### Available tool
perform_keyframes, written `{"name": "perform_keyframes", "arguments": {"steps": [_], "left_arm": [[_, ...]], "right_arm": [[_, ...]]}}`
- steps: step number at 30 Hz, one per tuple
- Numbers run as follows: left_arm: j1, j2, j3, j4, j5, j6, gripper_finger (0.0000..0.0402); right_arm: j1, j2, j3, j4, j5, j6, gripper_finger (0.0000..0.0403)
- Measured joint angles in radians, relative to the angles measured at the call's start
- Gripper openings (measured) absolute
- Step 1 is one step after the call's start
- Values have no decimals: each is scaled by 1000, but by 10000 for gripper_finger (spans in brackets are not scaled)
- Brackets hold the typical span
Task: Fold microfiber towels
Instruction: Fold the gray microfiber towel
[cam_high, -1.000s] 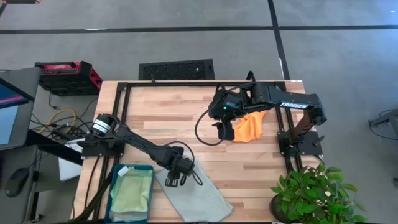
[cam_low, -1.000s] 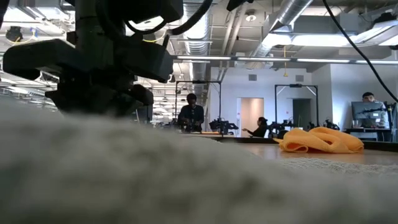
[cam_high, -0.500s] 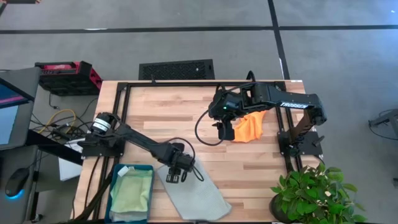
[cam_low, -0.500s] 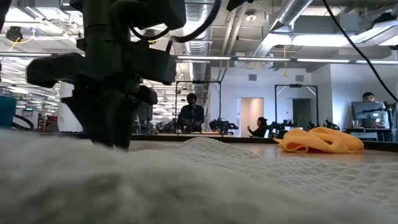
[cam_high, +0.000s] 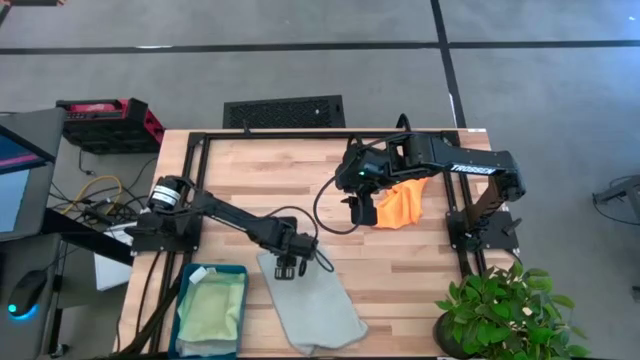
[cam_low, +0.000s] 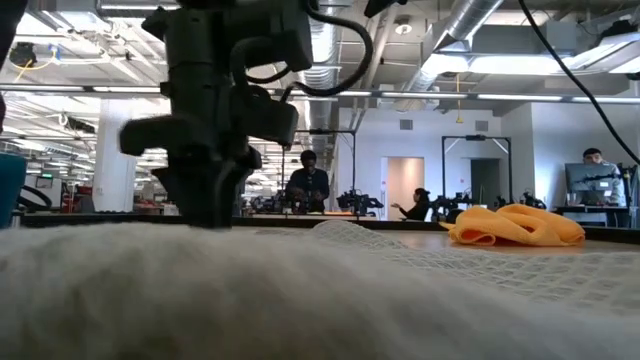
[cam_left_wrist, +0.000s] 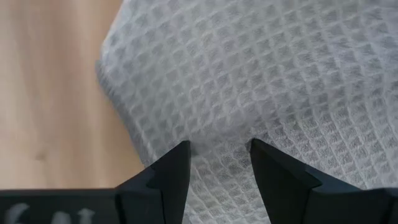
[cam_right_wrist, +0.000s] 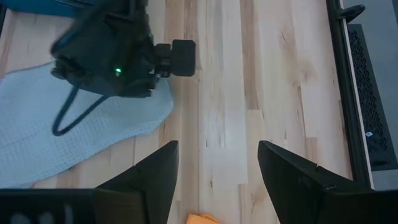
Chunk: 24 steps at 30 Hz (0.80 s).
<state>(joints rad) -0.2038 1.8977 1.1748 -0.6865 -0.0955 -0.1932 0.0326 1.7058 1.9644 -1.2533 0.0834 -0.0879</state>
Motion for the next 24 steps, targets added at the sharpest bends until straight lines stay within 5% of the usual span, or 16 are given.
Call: {"name": "perform_keyframes", "arguments": {"steps": [24], "left_arm": [[266,2,-1,-3,-66,77,162]], "right_arm": [[0,0,0,4,0,-1,244]]}}
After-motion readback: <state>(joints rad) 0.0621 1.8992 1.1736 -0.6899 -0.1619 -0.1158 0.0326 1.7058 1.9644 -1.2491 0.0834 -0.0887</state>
